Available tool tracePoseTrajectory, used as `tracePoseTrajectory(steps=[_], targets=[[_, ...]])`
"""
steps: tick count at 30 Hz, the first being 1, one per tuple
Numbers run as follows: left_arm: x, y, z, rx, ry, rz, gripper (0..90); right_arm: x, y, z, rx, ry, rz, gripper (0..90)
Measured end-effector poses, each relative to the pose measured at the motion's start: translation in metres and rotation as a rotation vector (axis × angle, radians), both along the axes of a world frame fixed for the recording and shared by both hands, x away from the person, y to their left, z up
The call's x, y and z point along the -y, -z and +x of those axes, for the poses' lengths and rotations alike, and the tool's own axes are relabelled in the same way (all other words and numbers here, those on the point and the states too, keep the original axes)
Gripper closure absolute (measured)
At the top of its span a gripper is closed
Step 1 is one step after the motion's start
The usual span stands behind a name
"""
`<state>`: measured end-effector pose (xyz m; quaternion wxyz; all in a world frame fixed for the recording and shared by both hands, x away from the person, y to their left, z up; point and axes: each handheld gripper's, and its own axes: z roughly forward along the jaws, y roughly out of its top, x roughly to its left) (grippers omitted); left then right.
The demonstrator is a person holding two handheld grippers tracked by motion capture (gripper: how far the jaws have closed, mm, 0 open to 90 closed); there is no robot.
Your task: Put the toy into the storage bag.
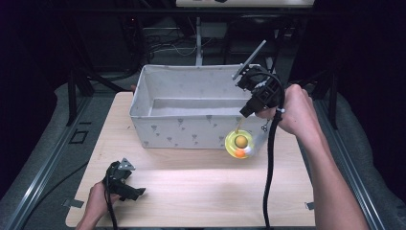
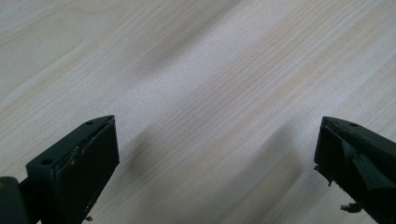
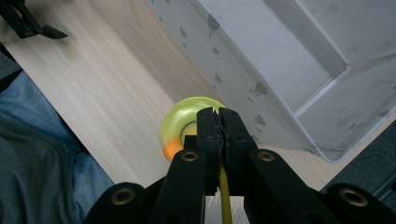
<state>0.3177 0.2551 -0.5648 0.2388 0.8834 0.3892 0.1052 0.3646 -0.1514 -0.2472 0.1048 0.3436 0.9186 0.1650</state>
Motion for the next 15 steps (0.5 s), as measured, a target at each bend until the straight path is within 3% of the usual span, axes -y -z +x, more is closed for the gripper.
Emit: tracePoseTrajectory(steps=[7,15], targets=[[0.001,0.000,-0.001,0.006,0.004,0.000,0.1,-0.003,-0.017,0.004,0.005,-0.007,-0.006,88.2],[0.001,-0.001,-0.001,0.015,0.000,0.002,0.1,-0.006,-0.026,0.012,0.006,-0.005,-0.017,88.2]])
